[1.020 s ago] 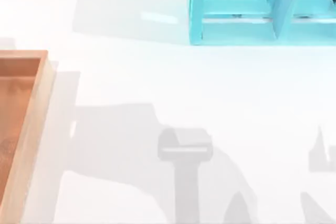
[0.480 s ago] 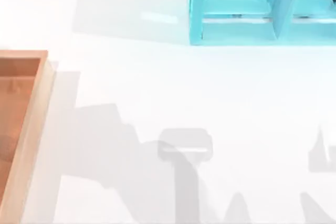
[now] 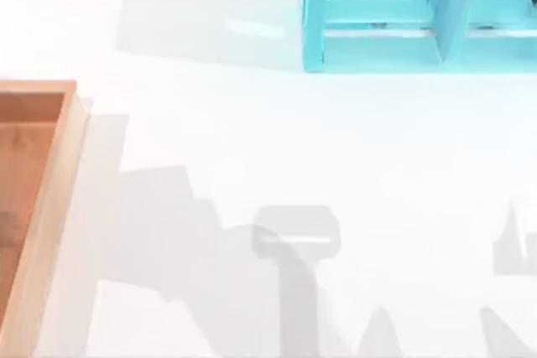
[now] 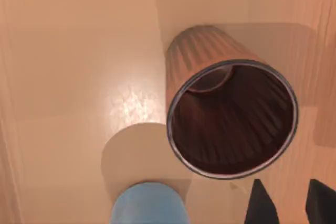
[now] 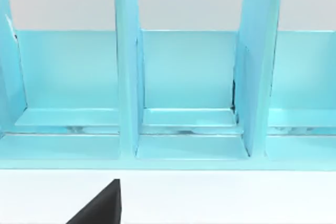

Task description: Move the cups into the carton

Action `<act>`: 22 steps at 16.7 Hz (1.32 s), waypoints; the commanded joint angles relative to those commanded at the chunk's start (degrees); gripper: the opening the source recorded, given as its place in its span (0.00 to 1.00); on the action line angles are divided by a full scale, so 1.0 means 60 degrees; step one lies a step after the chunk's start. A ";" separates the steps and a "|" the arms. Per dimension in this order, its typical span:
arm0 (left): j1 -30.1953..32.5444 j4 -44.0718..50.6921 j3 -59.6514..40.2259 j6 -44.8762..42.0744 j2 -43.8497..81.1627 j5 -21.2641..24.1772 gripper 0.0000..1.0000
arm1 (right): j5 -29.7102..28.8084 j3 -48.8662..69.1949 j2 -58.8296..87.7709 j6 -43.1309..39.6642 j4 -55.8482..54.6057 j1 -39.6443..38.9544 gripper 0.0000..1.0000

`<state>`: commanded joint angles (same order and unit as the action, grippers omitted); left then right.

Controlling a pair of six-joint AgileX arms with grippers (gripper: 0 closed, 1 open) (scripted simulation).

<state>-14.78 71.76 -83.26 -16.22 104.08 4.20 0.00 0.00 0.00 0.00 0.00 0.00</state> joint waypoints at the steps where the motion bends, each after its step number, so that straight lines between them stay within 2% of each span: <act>1: 0.0000 0.0000 0.0000 0.0000 0.0000 0.0000 0.53 | 0.0000 0.0000 0.0000 0.0000 0.0000 0.0000 1.00; 7: 0.0000 0.0000 0.0000 0.0000 0.0000 0.0000 0.98 | 0.0000 0.0000 0.0000 0.0000 0.0000 0.0000 1.00; 17: 0.0017 0.0022 -0.0026 0.0000 0.0001 0.0000 1.00 | 0.0000 0.0000 0.0000 0.0000 0.0000 0.0000 1.00; 22: 0.0011 0.1210 -0.1383 0.0011 0.0117 0.0002 1.00 | 0.0000 0.0000 0.0000 0.0000 0.0000 0.0000 1.00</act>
<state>-14.72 79.02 -91.56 -16.15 104.78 4.21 0.00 0.00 0.00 0.00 0.00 0.00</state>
